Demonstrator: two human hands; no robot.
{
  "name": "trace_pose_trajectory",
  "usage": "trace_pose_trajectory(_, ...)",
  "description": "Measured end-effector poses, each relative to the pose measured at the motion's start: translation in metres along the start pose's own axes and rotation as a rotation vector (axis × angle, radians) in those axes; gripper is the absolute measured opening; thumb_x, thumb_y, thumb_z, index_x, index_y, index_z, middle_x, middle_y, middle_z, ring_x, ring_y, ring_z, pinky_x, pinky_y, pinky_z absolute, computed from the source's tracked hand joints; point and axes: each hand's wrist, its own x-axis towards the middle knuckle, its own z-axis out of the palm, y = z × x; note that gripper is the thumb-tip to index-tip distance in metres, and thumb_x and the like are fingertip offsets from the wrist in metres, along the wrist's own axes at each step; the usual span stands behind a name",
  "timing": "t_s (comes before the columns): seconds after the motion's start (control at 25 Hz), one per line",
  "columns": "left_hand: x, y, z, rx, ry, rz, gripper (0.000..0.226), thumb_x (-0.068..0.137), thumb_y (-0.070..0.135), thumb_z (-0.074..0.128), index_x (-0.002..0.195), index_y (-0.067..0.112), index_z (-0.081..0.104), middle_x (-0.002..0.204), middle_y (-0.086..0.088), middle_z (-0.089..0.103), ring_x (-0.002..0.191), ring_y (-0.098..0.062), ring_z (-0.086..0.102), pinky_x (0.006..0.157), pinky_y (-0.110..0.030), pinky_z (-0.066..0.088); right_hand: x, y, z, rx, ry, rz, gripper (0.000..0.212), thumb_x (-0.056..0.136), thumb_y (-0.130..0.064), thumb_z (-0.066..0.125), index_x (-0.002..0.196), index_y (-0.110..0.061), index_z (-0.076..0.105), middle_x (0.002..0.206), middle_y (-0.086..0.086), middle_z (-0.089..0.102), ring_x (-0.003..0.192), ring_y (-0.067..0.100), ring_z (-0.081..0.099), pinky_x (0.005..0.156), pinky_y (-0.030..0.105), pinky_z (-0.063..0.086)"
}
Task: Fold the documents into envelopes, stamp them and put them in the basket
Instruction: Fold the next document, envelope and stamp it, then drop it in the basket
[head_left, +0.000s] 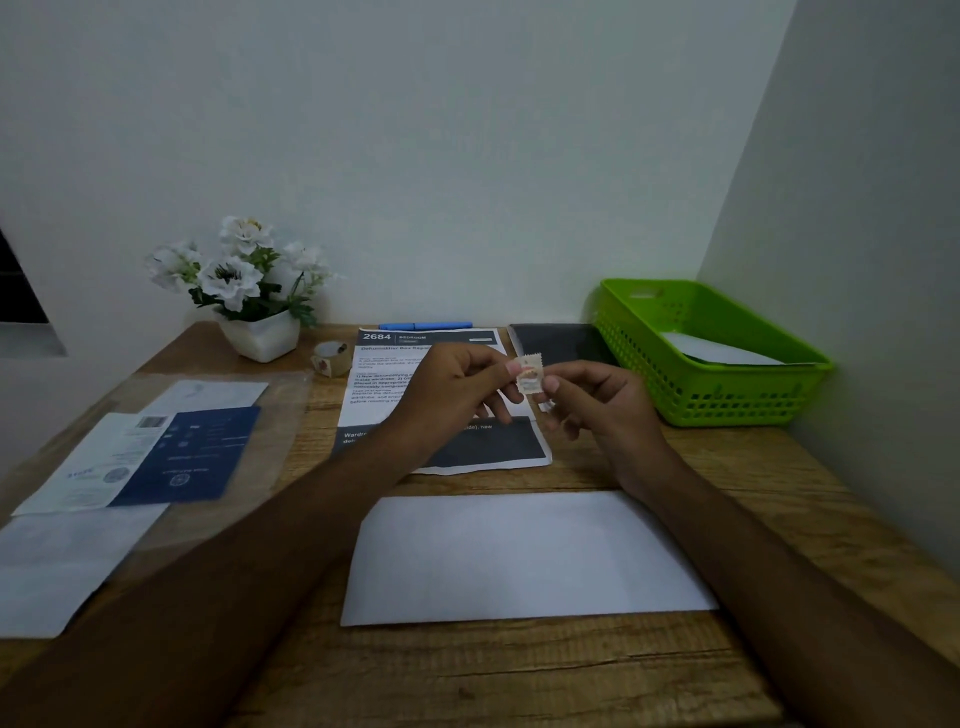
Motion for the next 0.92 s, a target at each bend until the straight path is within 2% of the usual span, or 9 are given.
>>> trace_pose_trajectory(0.24,0.000,0.000,0.002,-0.007,0.036,0.069,0.015,0.091,0.026,0.055,0.085,0.023,0.069,0.075,0.002,0.072,0.058,-0.014,0.066,0.054,-0.017,0.052,0.000,-0.002,0.003,0.038,-0.022,-0.032,0.013,0.076,-0.012,0.076,0.085,-0.021,0.074,0.072,0.002,0.075,0.049,0.013,0.064,0.041,0.019,0.043)
trace_pose_trajectory(0.6,0.000,0.000,0.004,0.007,0.052,0.090,0.014,0.091,0.022,0.056,0.085,0.022,0.070,0.074,0.001,0.072,0.054,-0.014,0.065,0.052,-0.016,0.051,0.000,-0.008,0.000,0.035,-0.047,-0.024,0.028,0.072,-0.008,0.078,0.088,-0.031,0.074,0.081,0.000,0.074,0.054,0.015,0.068,0.042,0.018,0.045)
trace_pose_trajectory(0.76,-0.001,0.000,0.006,0.004,0.039,0.087,0.014,0.090,0.022,0.057,0.084,0.024,0.070,0.073,0.003,0.072,0.052,-0.013,0.064,0.052,-0.016,0.051,0.000,-0.011,-0.001,0.063,-0.045,-0.027,0.017,0.079,-0.012,0.070,0.088,-0.027,0.074,0.078,0.000,0.073,0.053,0.015,0.066,0.043,0.020,0.044)
trace_pose_trajectory(0.92,-0.003,0.001,0.010,0.022,0.032,0.083,0.015,0.088,0.027,0.057,0.086,0.021,0.071,0.073,0.004,0.072,0.054,-0.015,0.065,0.053,-0.017,0.052,-0.003,-0.014,-0.003,0.023,-0.015,-0.029,0.007,0.081,-0.013,0.071,0.085,-0.018,0.072,0.067,0.000,0.071,0.050,0.012,0.063,0.042,0.021,0.042)
